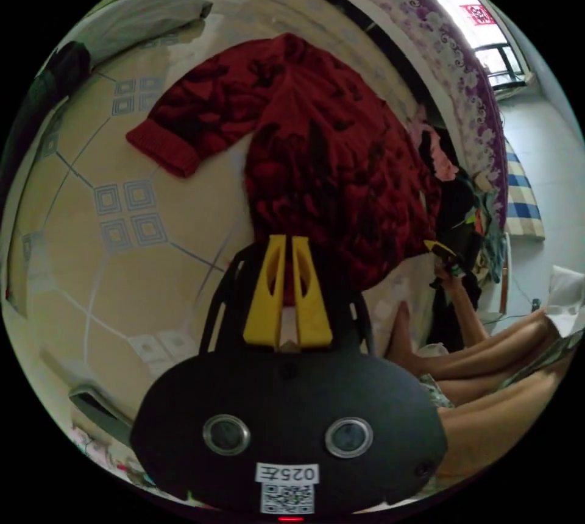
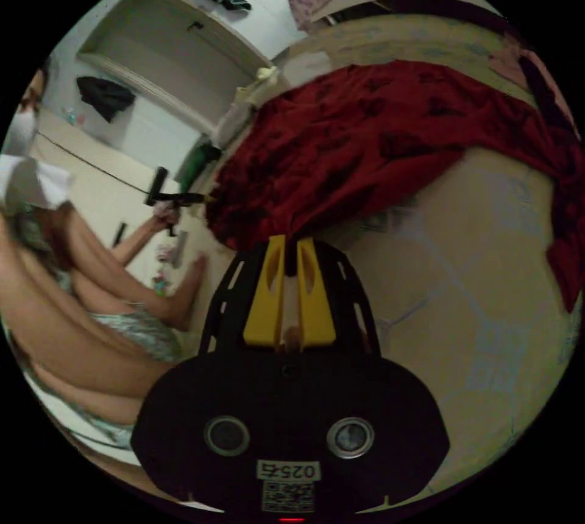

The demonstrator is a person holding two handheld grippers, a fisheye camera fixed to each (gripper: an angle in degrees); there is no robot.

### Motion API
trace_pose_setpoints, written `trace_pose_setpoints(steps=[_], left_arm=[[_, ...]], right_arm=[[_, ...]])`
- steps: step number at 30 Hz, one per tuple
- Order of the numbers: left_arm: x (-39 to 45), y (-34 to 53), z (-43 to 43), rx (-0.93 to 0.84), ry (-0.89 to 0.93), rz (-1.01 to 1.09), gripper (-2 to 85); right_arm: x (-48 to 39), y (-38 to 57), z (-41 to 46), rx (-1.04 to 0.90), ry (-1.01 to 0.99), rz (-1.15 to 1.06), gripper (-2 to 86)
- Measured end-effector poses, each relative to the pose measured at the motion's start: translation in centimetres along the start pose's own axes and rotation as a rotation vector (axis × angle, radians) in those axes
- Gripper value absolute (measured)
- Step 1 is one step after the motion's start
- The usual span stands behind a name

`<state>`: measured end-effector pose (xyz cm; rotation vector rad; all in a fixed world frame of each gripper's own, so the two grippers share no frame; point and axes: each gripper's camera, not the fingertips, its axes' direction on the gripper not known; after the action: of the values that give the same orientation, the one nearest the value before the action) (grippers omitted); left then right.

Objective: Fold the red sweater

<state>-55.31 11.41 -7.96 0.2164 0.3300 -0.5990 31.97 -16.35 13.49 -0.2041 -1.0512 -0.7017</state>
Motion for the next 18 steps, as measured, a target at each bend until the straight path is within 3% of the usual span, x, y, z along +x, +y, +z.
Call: trace_pose_setpoints(steps=[3, 6, 8, 12, 15, 18], left_arm=[[2.8, -0.3, -6.9, -0.010, 0.067, 0.052, -1.6], [4.2, -1.9, -10.3, -0.049, 0.004, 0.109, -1.5], [3.6, -2.9, -9.5, -0.080, -0.047, 0.114, -1.3], [-2.1, -1.7, -2.5, -0.302, -0.092, 0.025, 1.5], [-5.2, 1.2, -1.6, -0.352, -0.106, -0.104, 1.6], [-5.2, 1.8, -4.0, -0.252, -0.097, -0.119, 4.8]], right_arm=[[-4.2, -2.4, -7.0, 0.021, 0.010, -0.097, 2.2], [-3.7, -4.8, -8.9, -0.145, 0.145, -0.092, 3.5], [-0.7, -5.2, -8.1, -0.207, 0.196, 0.000, 4.9], [7.6, -1.0, -3.5, -0.344, 0.175, 0.179, 11.4], [9.6, 3.0, -3.3, -0.300, 0.074, 0.325, 13.9], [8.5, 5.7, -4.7, -0.147, 0.110, 0.349, 14.3]])
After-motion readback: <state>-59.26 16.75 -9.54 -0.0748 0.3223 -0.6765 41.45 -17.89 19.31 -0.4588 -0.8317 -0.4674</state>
